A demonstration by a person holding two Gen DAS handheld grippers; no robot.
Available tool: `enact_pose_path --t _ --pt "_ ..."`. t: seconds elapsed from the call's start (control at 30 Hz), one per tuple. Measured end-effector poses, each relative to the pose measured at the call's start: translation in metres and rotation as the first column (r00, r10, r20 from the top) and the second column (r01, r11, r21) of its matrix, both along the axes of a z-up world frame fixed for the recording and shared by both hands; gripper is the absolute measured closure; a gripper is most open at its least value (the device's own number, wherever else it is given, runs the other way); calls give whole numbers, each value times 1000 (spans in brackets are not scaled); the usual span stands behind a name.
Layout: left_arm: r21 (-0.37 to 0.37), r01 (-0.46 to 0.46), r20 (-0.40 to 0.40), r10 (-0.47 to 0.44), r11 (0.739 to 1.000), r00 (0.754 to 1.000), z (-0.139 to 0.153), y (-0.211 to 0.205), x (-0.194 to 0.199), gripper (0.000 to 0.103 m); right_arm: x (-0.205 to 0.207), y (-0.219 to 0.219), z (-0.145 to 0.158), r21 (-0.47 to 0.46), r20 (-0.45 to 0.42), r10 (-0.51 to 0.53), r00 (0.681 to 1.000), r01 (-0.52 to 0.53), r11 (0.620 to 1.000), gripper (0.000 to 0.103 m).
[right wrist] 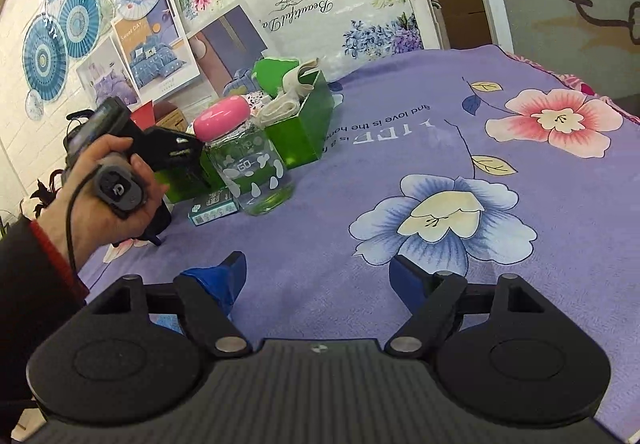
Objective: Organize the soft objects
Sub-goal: 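Move the right tool to the blue towel while the left tool approaches the dark tissue pack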
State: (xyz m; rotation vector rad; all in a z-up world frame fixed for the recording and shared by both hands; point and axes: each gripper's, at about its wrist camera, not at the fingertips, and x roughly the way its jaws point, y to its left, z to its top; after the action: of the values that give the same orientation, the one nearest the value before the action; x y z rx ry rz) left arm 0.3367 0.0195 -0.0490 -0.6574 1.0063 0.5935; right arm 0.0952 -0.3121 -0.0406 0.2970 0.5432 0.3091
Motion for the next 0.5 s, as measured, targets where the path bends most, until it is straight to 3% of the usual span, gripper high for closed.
enact_pose_path --t 0.07,0.2,0.4,0.5 --pt "41 34 -19 -33 999 999 0 -7 3 2 -1 0 0 0 4 1 1000 -1 1000 38" --pt "52 90 -48 -88 995 995 2 -16 -2 2 -2 -1 3 5 11 -1 1000 1 1000 38" --pt "15 162 -67 -161 987 985 5 -14 -54 2 2 -3 7 3 22 -15 1000 15 1000 38" --pt "12 252 -83 -250 968 965 6 -17 -78 2 3 1 9 -7 25 -4 1000 5 1000 37"
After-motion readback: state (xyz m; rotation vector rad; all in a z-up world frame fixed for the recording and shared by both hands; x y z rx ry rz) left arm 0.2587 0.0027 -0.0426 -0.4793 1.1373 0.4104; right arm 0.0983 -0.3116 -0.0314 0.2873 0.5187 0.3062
